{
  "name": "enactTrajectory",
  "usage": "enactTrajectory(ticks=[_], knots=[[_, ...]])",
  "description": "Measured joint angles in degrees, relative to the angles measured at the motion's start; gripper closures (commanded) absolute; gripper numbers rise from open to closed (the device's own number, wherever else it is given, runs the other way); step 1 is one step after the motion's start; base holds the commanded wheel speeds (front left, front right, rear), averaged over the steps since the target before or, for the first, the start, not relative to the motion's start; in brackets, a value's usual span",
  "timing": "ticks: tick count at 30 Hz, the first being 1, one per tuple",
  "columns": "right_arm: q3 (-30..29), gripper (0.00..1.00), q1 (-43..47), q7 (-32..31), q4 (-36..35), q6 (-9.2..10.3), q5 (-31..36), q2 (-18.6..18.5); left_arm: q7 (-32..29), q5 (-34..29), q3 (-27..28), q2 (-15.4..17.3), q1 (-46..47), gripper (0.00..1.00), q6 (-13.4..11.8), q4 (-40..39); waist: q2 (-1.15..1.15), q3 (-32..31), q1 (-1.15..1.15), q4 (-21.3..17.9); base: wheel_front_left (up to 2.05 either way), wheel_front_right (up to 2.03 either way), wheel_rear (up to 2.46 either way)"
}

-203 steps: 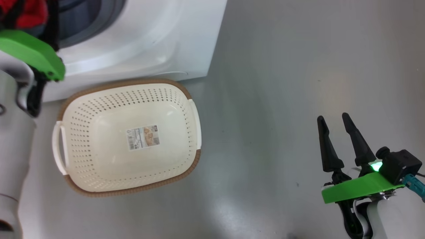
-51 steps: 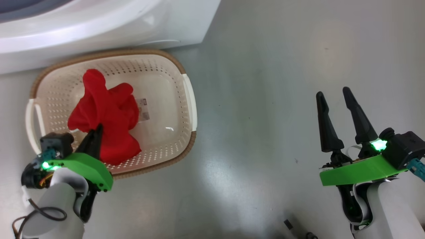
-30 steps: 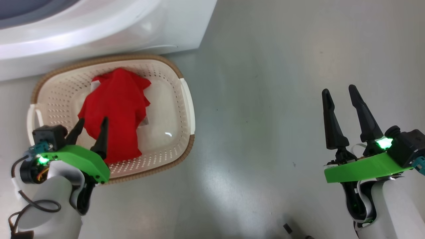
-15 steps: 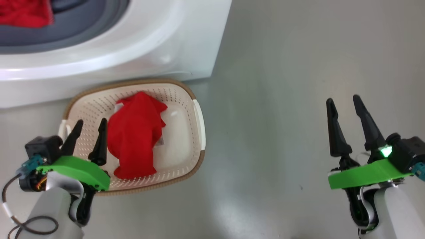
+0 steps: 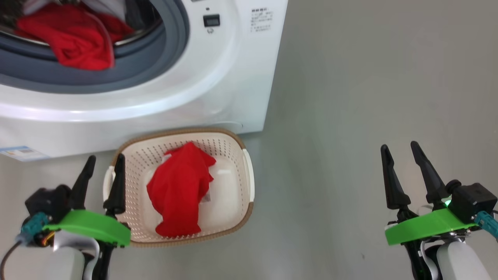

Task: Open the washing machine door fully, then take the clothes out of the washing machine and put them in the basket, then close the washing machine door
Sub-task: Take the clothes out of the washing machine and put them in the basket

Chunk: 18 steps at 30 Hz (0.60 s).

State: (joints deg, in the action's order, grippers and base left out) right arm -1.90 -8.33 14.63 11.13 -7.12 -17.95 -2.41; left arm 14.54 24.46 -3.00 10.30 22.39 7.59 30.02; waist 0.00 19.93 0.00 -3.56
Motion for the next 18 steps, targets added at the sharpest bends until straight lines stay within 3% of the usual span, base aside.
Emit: enactTrajectory(ticks=[18], knots=[[-1.0,0.00,8.2,0.0,0.8,0.00,0.9,0.1,0.0,-6.1,5.2,-1.1,-15.8,0.00,0.0,-13.1,0.00,-10.3,0.00,1.3,0.00,0.00,0.00]])
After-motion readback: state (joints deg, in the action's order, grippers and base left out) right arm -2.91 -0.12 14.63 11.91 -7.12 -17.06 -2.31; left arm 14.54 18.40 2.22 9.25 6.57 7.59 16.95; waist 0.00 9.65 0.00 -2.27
